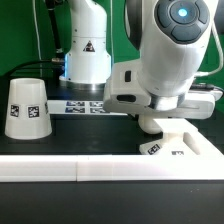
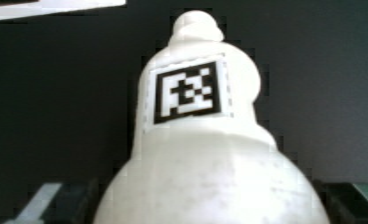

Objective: Assemble lamp

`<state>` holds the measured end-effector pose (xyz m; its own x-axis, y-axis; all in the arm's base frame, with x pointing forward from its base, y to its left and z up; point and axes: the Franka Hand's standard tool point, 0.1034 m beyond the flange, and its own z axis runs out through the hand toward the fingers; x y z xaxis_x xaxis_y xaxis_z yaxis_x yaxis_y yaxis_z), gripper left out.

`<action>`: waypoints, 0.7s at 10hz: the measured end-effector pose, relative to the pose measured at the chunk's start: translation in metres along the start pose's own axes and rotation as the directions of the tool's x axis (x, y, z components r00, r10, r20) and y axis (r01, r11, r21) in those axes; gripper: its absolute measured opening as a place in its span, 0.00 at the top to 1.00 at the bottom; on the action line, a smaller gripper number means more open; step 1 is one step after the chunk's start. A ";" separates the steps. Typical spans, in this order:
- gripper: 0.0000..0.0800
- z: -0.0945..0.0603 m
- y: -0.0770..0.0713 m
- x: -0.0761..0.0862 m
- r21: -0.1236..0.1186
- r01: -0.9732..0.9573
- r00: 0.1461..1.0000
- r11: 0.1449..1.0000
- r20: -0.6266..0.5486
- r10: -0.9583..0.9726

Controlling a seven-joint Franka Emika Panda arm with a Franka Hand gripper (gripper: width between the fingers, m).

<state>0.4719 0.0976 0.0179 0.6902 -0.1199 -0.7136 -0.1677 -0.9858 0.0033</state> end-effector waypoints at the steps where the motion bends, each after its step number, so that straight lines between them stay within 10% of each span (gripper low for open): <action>1: 0.28 -0.001 0.002 0.001 0.002 -0.002 1.000 1.000 -0.001 0.002; 7: 0.28 -0.070 0.016 -0.020 0.009 0.001 1.000 1.000 0.029 -0.001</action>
Offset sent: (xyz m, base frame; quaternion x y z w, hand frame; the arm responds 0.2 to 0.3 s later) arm 0.0108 -0.0201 0.0458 -0.0372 -0.0398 0.0083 0.9985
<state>0.5046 0.0756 0.0807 0.6698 -0.1152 -0.7335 -0.1733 -0.9849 -0.0036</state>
